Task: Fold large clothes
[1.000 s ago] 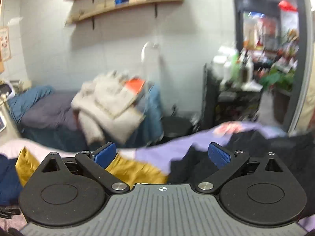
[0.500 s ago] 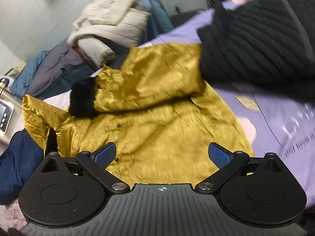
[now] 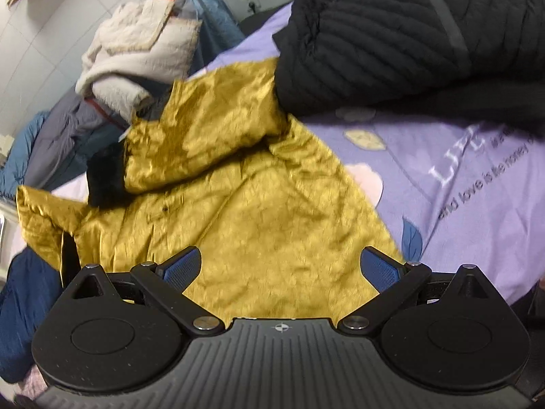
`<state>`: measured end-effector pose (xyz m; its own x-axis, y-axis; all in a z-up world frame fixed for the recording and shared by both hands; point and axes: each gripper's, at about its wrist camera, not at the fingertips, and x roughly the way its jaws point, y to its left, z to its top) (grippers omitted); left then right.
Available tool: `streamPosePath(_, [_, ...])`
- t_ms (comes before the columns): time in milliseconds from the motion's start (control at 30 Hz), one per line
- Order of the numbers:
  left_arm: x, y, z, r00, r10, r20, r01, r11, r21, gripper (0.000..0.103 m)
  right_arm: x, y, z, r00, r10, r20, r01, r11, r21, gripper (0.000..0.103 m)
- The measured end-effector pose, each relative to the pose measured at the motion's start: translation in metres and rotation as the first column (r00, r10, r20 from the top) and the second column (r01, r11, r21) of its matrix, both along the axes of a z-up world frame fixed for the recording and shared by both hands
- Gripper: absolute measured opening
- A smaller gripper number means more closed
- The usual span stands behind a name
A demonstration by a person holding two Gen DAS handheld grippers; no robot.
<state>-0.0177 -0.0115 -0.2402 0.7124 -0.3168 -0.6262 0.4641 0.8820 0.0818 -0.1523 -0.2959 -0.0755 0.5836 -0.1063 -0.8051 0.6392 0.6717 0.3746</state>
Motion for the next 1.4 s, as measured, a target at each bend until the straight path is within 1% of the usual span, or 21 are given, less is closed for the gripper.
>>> streamPosePath(133, [-0.001,0.000,0.001,1.000,-0.001,0.001,0.001,1.000,0.001,0.103,0.001,0.012,0.004,0.999,0.040,-0.033,-0.039,0.999,0.030,0.100])
streamPosePath(300, [-0.002,0.001,0.002,1.000,-0.001,0.001,0.001,1.000,0.002,0.103,-0.007,0.026,0.025,0.994,0.088,-0.058,-0.090,0.996,-0.017,0.100])
streamPosePath(367, [-0.002,0.001,0.002,1.000,-0.001,0.001,0.001,1.000,0.001,0.103,-0.011,0.027,0.029,0.992,0.091,-0.084,-0.095,0.995,-0.036,0.100])
streamPosePath(433, [-0.002,0.001,0.002,1.000,-0.001,0.001,0.001,1.000,0.001,0.103,-0.014,0.028,0.033,0.990,0.098,-0.101,-0.102,0.994,-0.032,0.100])
streamPosePath(533, [-0.002,0.001,0.002,1.000,-0.001,0.001,0.001,1.000,0.001,0.103,-0.020,0.029,0.034,0.991,0.101,-0.088,-0.104,0.994,-0.032,0.101])
streamPosePath(700, [-0.002,0.001,0.002,1.000,-0.001,0.002,0.001,1.000,0.001,0.103,-0.015,0.033,0.018,0.990,0.094,-0.107,-0.088,0.995,0.055,0.101])
streamPosePath(767, [-0.002,0.001,0.002,1.000,-0.001,0.002,0.001,1.000,0.001,0.103,-0.010,0.038,0.017,0.989,0.112,-0.097,-0.105,0.992,0.076,0.101])
streamPosePath(833, [-0.002,0.001,0.002,1.000,-0.001,0.002,0.001,1.000,0.001,0.103,-0.004,0.046,0.020,0.984,0.150,-0.101,-0.145,0.988,0.051,0.101])
streamPosePath(933, [-0.002,0.001,0.002,1.000,-0.001,0.002,0.001,1.000,0.001,0.103,0.003,0.057,0.027,0.970,0.209,-0.125,-0.213,0.977,-0.013,0.101])
streamPosePath(1000, [-0.001,0.001,0.002,1.000,-0.001,0.002,0.001,1.000,0.001,0.103,0.005,0.061,0.029,0.964,0.234,-0.128,-0.239,0.971,-0.029,0.101])
streamPosePath(1233, [-0.002,0.001,0.002,1.000,-0.001,0.002,0.001,1.000,0.001,0.103,0.004,0.061,0.031,0.960,0.239,-0.149,-0.245,0.969,-0.027,0.101])
streamPosePath(1400, [-0.002,0.001,0.002,1.000,-0.001,0.002,0.001,1.000,0.001,0.103,0.003,0.063,0.034,0.951,0.251,-0.179,-0.265,0.963,-0.057,0.101])
